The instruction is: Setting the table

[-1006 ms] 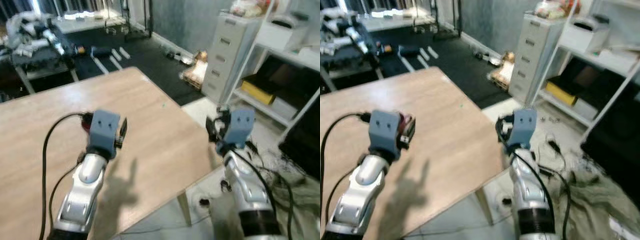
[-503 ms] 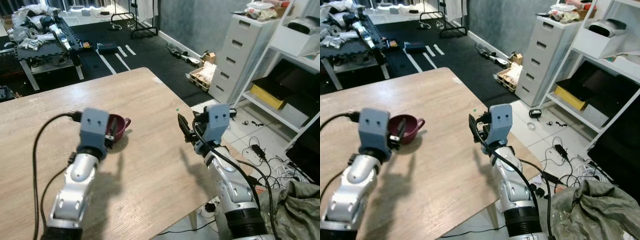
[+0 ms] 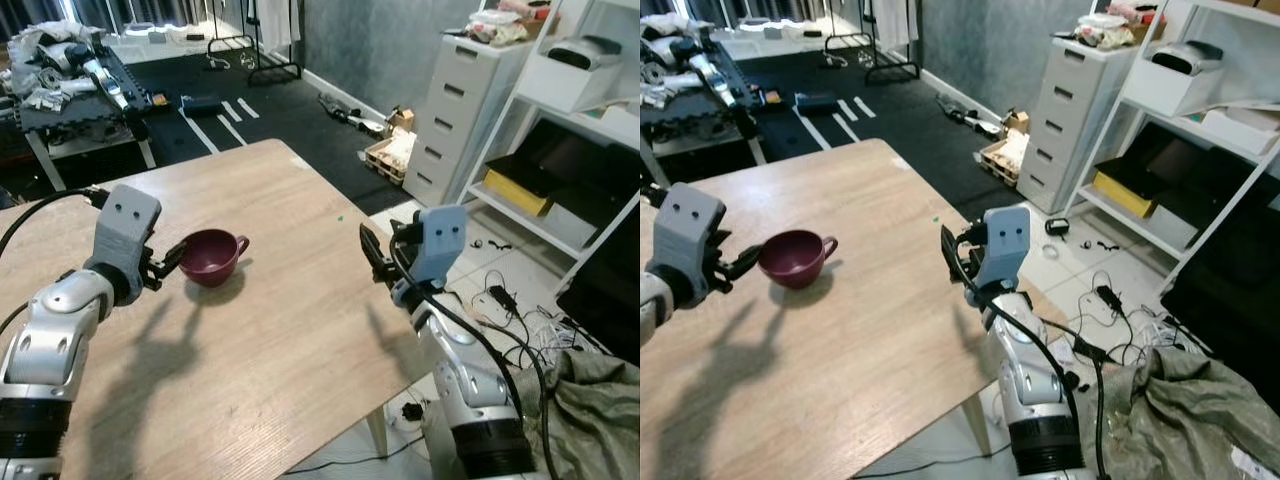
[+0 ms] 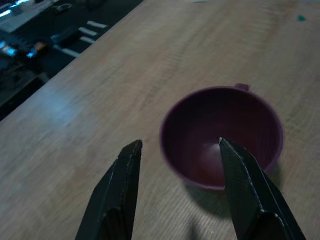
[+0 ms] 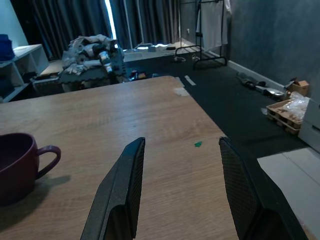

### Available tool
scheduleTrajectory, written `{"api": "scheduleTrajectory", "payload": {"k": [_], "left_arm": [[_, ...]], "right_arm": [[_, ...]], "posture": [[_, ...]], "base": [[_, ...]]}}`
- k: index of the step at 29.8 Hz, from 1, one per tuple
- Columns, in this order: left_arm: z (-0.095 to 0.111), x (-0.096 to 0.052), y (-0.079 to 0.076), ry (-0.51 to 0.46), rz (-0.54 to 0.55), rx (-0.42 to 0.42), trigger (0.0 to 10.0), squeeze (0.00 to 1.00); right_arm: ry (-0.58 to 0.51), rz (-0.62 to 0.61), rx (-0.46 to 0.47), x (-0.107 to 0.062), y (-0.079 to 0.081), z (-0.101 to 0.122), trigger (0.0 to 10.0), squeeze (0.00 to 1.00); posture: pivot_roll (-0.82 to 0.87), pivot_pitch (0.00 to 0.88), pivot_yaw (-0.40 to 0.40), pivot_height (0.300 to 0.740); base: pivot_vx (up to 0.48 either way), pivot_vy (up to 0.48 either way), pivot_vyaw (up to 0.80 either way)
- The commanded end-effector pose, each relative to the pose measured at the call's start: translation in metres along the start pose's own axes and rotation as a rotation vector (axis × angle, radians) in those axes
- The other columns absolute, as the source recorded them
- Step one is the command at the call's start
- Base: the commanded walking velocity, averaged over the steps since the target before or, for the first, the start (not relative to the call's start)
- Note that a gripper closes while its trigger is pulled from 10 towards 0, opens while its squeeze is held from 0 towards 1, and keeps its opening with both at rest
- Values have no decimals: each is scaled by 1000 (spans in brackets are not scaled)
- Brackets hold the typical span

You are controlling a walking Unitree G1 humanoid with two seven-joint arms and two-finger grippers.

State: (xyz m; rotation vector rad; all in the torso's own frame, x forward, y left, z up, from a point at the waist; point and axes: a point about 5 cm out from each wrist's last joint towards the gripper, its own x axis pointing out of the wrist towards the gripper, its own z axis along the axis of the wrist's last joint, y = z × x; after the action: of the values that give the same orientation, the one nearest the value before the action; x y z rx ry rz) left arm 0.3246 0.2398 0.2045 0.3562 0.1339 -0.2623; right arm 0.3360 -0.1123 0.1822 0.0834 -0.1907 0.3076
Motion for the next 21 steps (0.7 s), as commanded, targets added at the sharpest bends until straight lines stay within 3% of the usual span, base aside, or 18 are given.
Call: {"api": "scheduleTrajectory", "payload": {"k": [1,4,6,11,15,21], "left_arm": [[-1,0,1,10,-20,37,10000,0],[-1,0,27,13,163,144,10000,0],[-2,-1,42,21,259,138,10000,0],[-8,2,49,20,262,89,10000,0],[-16,13,53,53,274,-57,10000,0],[-10,29,52,32,226,-197,10000,0]], "right_arm": [[21,-2,9,-3,1,-5,10000,0],[21,-2,11,-5,1,-4,10000,0],[22,-3,13,-6,1,-4,10000,0],[31,4,15,-8,3,-5,10000,0],[24,9,16,-8,5,-2,10000,0],[27,9,18,-14,6,0,10000,0]], "posture": [[57,0,77,740],[53,0,76,740],[53,7,70,740],[49,17,64,740],[32,38,63,740],[21,63,69,740]], "base": [[0,0,0],[0,0,0],[0,0,0],[0,0,0],[0,0,0],[0,0,0]]}}
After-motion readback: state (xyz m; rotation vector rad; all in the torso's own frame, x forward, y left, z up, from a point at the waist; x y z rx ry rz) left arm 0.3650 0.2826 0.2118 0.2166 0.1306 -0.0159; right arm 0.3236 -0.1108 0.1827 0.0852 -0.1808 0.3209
